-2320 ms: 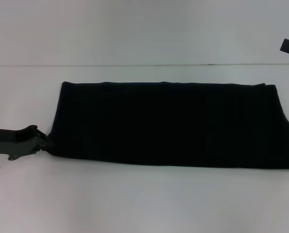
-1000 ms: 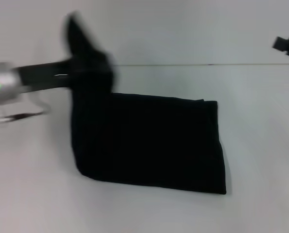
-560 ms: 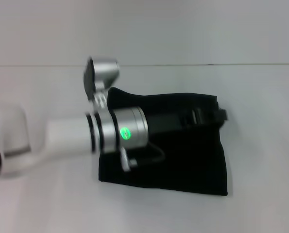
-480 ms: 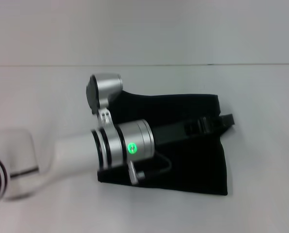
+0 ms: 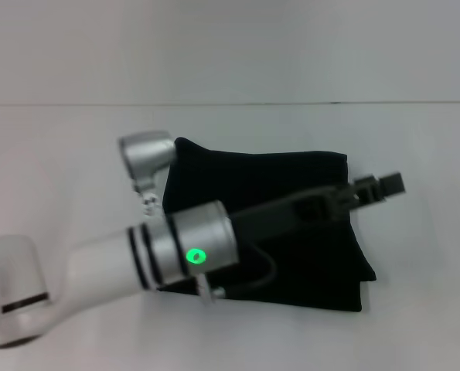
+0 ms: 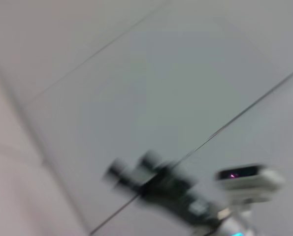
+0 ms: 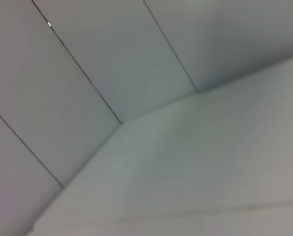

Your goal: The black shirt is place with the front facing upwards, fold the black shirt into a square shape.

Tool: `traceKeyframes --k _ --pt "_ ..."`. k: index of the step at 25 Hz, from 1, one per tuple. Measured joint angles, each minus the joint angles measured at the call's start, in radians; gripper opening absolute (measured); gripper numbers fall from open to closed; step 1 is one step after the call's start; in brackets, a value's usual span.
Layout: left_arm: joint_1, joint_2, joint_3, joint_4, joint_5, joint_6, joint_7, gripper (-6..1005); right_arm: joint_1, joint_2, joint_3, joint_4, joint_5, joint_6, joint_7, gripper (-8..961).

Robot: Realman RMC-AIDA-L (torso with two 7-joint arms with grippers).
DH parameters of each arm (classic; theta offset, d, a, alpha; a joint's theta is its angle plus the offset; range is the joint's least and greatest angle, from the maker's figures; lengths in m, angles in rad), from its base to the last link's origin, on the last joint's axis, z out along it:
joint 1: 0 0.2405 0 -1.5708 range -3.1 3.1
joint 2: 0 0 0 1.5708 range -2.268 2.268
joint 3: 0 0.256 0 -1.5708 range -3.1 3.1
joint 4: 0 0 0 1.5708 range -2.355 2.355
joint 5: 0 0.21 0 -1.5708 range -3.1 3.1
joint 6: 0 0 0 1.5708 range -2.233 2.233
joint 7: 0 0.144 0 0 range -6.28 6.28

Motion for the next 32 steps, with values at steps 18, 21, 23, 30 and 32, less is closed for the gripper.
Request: traceKeyframes --k 18,21,23,30,32 --pt "0.201 0.094 0.224 0.465 0.000 0.184 0.031 873 0.234 0.042 -0.263 0.243 -0.162 0.278 0.323 920" --pt "0.215 0.097 0.225 0.474 -0.001 0.185 0.067 874 0.253 0.065 -0.264 0.261 -0.161 0.341 0.319 919" --pt "0.217 0.097 0.225 0.478 -0.001 0.183 0.072 874 0.269 0.090 -0.264 0.267 -0.160 0.391 0.311 919" --pt "0.214 0.097 0.226 0.488 -0.002 0.174 0.075 874 0.313 0.151 -0.282 0.288 -0.161 0.549 0.302 920" --pt "0.213 0.097 0.225 0.488 -0.002 0.170 0.075 874 0.319 0.154 -0.293 0.297 -0.161 0.565 0.304 919"
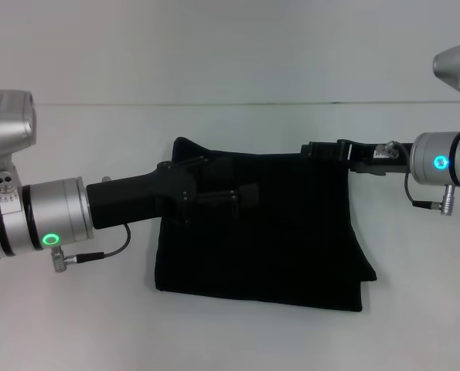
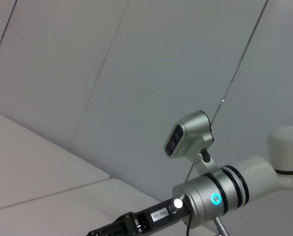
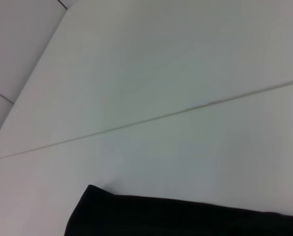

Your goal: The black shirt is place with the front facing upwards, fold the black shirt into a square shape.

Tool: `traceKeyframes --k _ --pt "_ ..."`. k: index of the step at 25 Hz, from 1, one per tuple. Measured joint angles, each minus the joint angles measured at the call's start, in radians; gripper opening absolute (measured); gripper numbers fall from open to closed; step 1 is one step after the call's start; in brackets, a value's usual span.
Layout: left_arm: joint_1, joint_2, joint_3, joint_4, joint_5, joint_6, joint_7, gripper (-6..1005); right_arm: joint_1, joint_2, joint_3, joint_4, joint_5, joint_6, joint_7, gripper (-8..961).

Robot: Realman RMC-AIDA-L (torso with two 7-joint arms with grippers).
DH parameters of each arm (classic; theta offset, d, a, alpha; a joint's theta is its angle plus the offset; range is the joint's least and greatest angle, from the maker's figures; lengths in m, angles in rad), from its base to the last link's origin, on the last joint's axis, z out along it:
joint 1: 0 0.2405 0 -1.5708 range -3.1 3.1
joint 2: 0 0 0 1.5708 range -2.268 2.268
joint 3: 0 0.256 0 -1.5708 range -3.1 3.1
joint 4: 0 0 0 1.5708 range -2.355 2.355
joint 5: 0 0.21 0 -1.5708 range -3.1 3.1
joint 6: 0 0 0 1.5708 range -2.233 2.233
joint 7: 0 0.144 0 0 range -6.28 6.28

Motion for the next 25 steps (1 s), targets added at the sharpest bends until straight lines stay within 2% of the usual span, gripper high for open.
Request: traceKeyframes --k 7,16,20,25 --pt "-0.002 -0.001 -0.002 0.001 0.000 -0.020 -0.004 874 -0.003 0.003 -0.005 0.002 0.010 0.029 -0.007 917" --pt "-0.007 -0.009 -0.003 0.000 -0.007 -0.044 -0.006 874 0.006 0.043 -0.006 0.002 0.175 0.102 -0.163 916" --pt "-0.003 -0.009 -0.006 -0.002 -0.008 -0.055 -0.007 874 -0.018 0.048 -0.001 0.020 0.294 0.144 -0.256 915" --pt "0.000 -0.009 -0.008 -0.004 -0.008 -0.056 -0.007 875 -0.084 0.043 0.000 0.014 0.359 0.178 -0.271 915"
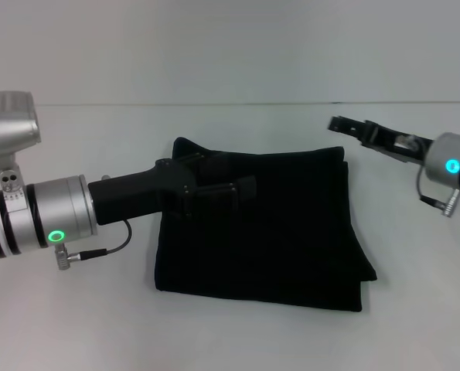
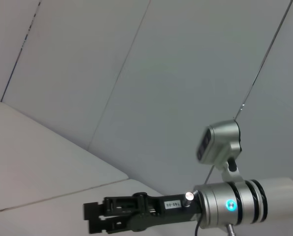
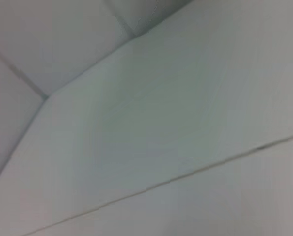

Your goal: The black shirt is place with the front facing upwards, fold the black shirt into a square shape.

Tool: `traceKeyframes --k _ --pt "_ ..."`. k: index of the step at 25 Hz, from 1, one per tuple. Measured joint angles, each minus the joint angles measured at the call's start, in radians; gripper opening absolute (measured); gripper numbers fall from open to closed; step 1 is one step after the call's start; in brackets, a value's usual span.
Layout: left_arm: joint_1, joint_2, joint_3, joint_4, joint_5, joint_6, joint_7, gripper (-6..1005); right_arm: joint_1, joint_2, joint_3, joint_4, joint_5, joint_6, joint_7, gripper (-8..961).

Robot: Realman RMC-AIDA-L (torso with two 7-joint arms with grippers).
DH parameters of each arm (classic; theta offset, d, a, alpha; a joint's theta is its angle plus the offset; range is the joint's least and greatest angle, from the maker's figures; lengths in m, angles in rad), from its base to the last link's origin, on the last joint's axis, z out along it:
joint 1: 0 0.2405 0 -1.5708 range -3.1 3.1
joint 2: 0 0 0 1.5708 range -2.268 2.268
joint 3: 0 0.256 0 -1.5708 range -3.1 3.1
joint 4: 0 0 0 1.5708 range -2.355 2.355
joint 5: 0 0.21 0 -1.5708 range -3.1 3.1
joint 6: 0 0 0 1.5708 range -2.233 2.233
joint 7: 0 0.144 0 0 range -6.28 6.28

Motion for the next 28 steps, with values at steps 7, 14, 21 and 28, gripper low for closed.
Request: traceKeyframes --k 7,14,21,28 --pt "0.001 0.000 -0.001 -0.001 0.000 -0.011 -0.007 875 -0.075 -0.073 -0.016 -0.014 -0.009 -0.205 0.054 916" --pt "0.003 0.001 0.000 0.003 0.004 -0.012 -0.012 875 -0.092 -0.168 -0.084 -0.017 -0.204 -0.497 0.308 916" --pt "0.015 0.006 0.004 0.005 0.007 -0.014 0.009 875 -0.082 -0.171 -0.089 -0.018 -0.297 -0.614 0.359 915" --pt "0.029 0.021 0.010 0.007 0.009 0.002 0.041 875 -0.076 -0.147 -0.090 -0.016 -0.374 -0.640 0.389 916"
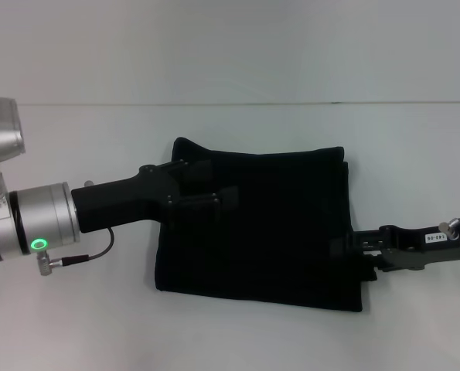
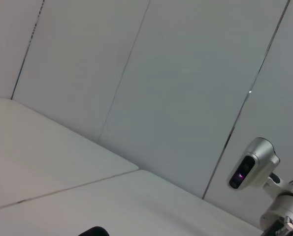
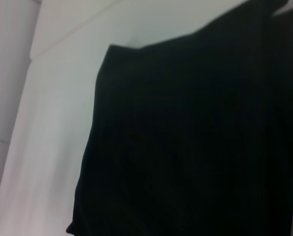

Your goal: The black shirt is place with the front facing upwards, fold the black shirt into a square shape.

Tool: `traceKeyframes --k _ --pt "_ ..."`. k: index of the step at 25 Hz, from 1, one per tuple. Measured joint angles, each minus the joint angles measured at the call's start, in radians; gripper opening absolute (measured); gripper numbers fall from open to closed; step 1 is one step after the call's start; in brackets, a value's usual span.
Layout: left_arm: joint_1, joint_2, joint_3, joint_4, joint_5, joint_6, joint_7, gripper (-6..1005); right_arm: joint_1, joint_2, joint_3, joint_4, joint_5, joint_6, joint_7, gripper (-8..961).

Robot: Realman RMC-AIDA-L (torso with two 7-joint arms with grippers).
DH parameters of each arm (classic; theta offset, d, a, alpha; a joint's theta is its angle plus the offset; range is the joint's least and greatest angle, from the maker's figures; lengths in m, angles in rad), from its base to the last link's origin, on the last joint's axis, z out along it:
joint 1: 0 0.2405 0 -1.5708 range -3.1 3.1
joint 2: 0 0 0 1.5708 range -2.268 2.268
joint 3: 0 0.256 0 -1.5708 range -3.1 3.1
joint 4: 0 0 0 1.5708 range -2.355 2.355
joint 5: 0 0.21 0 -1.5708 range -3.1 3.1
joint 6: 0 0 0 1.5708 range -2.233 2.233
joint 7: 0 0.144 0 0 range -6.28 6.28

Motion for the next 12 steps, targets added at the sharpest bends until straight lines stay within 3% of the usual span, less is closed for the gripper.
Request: traceKeyframes --k 12 --pt "-0.010 -0.006 0.010 0.000 0.000 -0.011 0.000 874 -0.004 0.005 0.000 -0.005 -0.003 -0.021 0.002 916"
